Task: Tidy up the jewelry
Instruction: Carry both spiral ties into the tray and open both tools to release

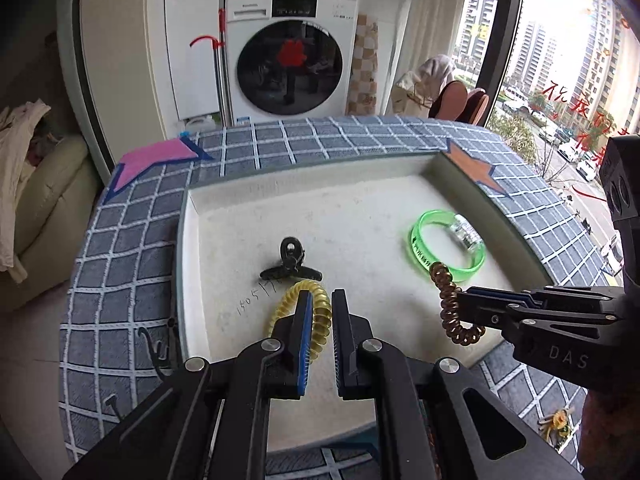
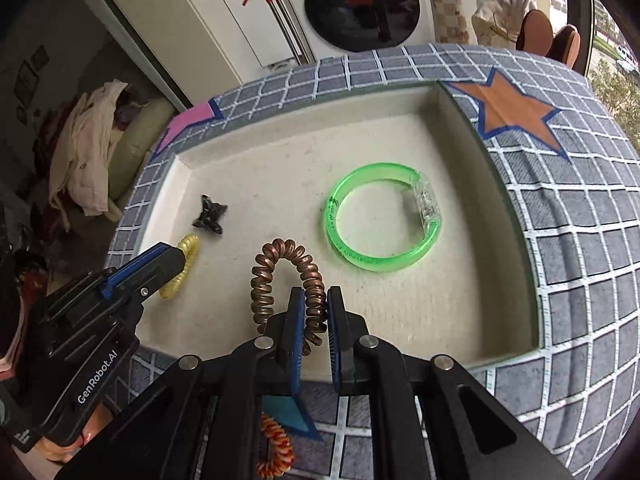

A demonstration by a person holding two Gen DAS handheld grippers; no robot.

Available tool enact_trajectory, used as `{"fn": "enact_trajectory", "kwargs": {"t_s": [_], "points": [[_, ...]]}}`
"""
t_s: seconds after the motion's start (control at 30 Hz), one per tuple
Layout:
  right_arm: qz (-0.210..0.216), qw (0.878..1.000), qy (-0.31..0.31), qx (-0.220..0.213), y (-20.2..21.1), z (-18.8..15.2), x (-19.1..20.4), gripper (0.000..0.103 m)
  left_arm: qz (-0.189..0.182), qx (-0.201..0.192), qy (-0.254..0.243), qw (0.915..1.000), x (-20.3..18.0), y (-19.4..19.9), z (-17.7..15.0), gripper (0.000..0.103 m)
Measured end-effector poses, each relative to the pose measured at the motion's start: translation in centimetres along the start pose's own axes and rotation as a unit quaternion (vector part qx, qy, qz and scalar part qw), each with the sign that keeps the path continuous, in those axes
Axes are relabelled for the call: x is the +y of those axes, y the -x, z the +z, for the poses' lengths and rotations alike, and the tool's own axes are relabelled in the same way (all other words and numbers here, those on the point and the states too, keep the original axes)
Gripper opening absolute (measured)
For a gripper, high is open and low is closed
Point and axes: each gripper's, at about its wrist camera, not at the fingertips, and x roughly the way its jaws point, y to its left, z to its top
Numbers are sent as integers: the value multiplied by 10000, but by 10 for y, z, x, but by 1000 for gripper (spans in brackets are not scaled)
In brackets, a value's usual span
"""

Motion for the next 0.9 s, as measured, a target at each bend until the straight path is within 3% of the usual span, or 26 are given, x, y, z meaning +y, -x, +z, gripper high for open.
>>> {"fn": "enact_trajectory", "kwargs": {"t_s": [0.37,0.57,0.63,0.7,0.73,0.9], "points": [[-993,9939,364,-319,-11,9,-6,12,397,182,-18,9990,-2,-33,-1,30],[-1210,9905,521,-393,-8,8,-5,14,700,99,-204,9973,-10,-36,0,30],[-1203,9906,529,-378,-7,8,-5,19,747,101,-222,9969,-12,-35,0,30],[-1142,9917,457,-384,-5,8,-7,44,790,103,-247,9965,-13,-34,-1,30],[-1100,9922,401,-424,-3,8,-8,49,801,101,-266,9964,-13,-33,-2,30],[-865,9941,195,-628,13,6,-13,51,778,47,-308,9965,-15,-30,-4,30]]}}
